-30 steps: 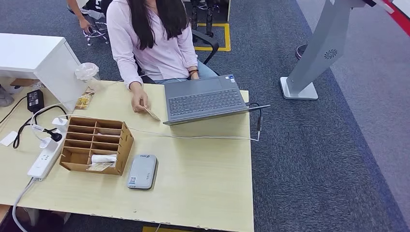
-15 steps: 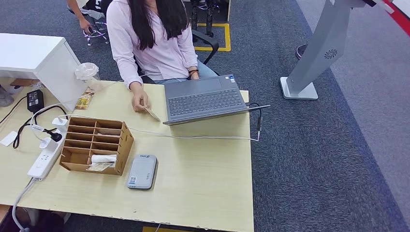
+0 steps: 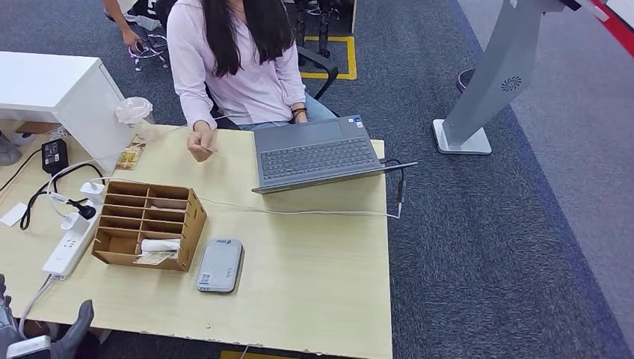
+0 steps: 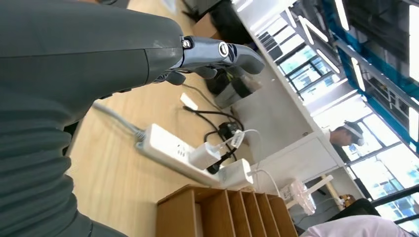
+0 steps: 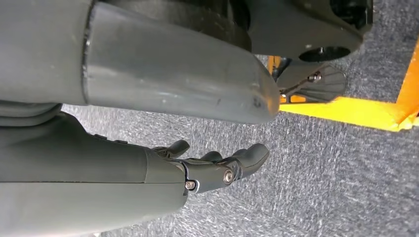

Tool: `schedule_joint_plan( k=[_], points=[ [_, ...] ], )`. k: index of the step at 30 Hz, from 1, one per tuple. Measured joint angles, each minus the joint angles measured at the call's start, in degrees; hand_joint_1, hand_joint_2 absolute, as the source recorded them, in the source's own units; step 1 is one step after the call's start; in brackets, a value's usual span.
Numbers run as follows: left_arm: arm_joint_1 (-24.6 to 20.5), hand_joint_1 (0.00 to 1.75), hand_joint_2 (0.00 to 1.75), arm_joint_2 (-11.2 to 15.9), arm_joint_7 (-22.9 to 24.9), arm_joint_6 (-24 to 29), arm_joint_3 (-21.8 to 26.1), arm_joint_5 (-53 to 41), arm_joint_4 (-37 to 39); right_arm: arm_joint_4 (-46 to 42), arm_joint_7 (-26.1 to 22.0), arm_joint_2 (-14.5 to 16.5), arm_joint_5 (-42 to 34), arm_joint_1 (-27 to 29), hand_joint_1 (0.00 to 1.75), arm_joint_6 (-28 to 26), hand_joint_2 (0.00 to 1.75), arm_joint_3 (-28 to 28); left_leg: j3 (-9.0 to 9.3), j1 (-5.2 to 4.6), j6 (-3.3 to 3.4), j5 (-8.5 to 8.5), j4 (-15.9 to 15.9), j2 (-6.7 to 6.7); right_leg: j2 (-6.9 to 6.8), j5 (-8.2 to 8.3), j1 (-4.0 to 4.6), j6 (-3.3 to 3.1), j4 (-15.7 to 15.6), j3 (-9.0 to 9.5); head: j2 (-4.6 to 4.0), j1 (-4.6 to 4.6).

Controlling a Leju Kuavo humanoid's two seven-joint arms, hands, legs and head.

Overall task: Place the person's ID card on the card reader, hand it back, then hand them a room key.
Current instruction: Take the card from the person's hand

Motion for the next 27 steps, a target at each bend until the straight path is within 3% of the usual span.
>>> schedule_joint_plan(
  k=[19,27],
  points=[
    [-18.2,0.0,1.75,7.7,14.1,8.2,-7.7,-30.2,5.9,0.4,1.6,-0.3,3.1,-0.7,0.0,1.4,0.0,6.6,-0.05,0.0,0.03,0.08,0.0,0.06,0.05,0.1,0.0,0.02,0.0,-0.06,0.0,-0.03],
    [-23.2,0.0,1.75,10.0,19.2,10.7,-10.4,-39.4,7.6,0.5,2.3,-0.4,4.2,-0.8,0.0,1.8,0.0,8.5,-0.09,0.0,0.03,0.08,0.0,0.15,0.13,0.1,0.0,0.02,0.0,-0.15,0.0,-0.04]
  ],
)
